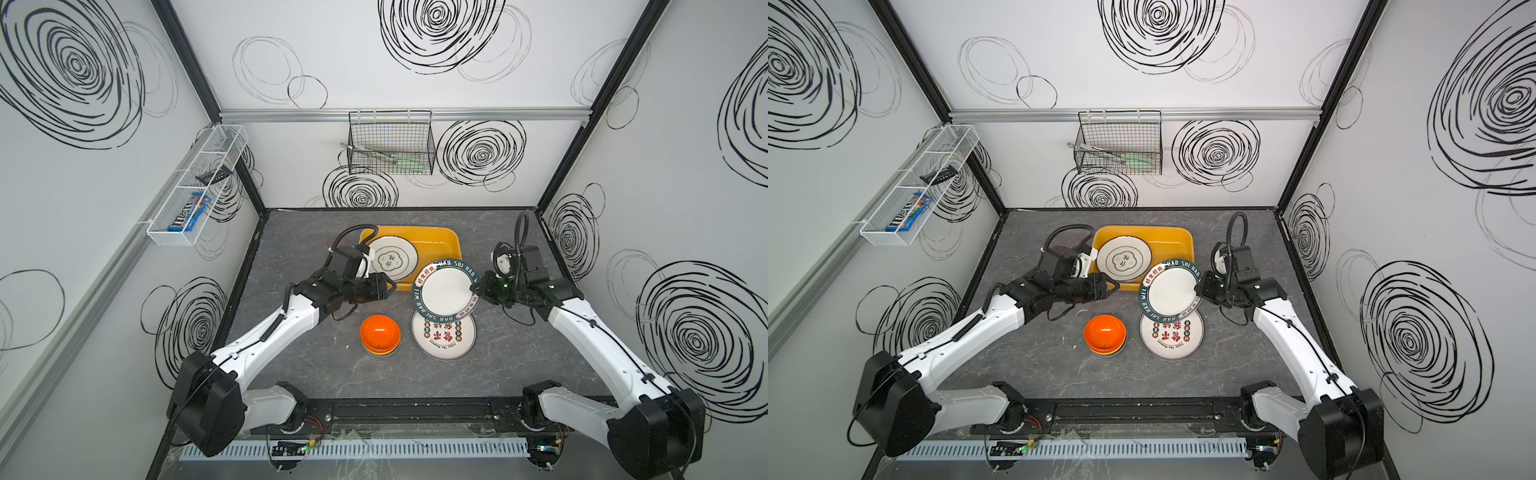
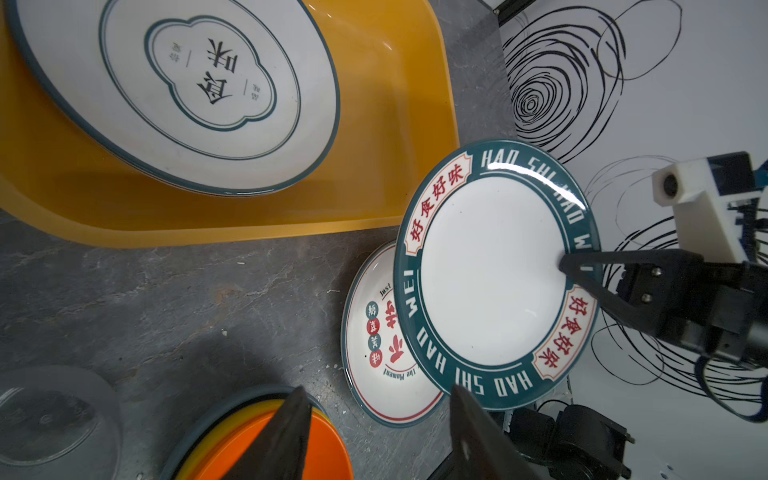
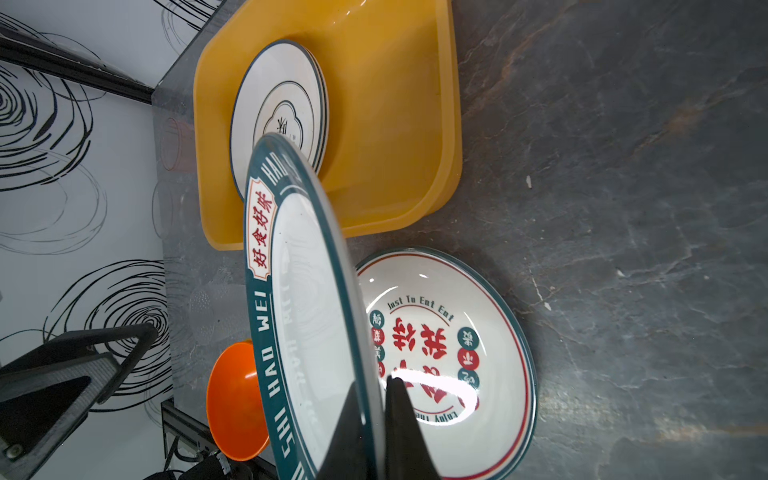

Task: Place the mixed dishes into the plastic bin
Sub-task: 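Lift the green-rim plate with the right gripper toward the yellow bin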

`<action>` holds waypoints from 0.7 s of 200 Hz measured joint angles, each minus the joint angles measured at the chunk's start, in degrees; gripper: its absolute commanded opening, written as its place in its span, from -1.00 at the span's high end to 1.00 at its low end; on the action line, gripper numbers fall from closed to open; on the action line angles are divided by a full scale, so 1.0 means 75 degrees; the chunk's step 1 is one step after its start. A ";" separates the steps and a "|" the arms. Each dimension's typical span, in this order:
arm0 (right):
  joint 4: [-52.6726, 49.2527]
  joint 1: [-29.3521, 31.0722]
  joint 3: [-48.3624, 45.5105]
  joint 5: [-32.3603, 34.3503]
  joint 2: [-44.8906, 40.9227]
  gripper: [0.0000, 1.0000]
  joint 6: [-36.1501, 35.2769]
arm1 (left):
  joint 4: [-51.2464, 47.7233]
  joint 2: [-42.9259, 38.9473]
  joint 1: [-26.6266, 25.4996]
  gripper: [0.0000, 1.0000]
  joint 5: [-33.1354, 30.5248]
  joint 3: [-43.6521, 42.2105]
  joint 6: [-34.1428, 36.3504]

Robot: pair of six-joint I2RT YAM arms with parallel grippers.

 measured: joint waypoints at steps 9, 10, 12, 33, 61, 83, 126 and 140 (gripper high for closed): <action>0.0099 0.0032 0.0119 0.0003 0.0178 1.00 0.0026 | -0.0006 -0.0061 0.0128 -0.16 0.0052 -0.0041 0.0000; 0.0105 0.0035 0.0125 0.0003 0.0189 1.00 0.0029 | -0.0006 -0.0070 0.0152 -0.16 0.0064 -0.0047 0.0000; 0.0134 0.0044 0.0160 0.0000 0.0230 1.00 0.0029 | -0.0006 -0.0079 0.0169 -0.16 0.0076 -0.0052 0.0000; 0.0350 0.0154 0.0446 0.0003 0.0641 1.00 0.0050 | -0.0006 -0.0233 0.0495 -0.17 0.0233 -0.0137 0.0003; 0.0618 0.0262 0.0804 0.0003 0.1212 1.00 0.0064 | -0.0032 -0.0446 0.0901 -0.19 0.0388 -0.0245 0.0006; 0.0801 0.0335 0.1160 0.0006 0.1766 1.00 0.0079 | -0.0076 -0.0560 0.1122 -0.19 0.0501 -0.0280 0.0015; 0.1160 0.0501 0.1868 0.0032 0.2769 1.00 0.0146 | -0.0207 -0.0734 0.1413 -0.21 0.0653 -0.0321 0.0052; 0.1239 0.0554 0.2084 0.0032 0.3063 1.00 0.0178 | -0.0213 -0.0764 0.1489 -0.21 0.0711 -0.0341 0.0058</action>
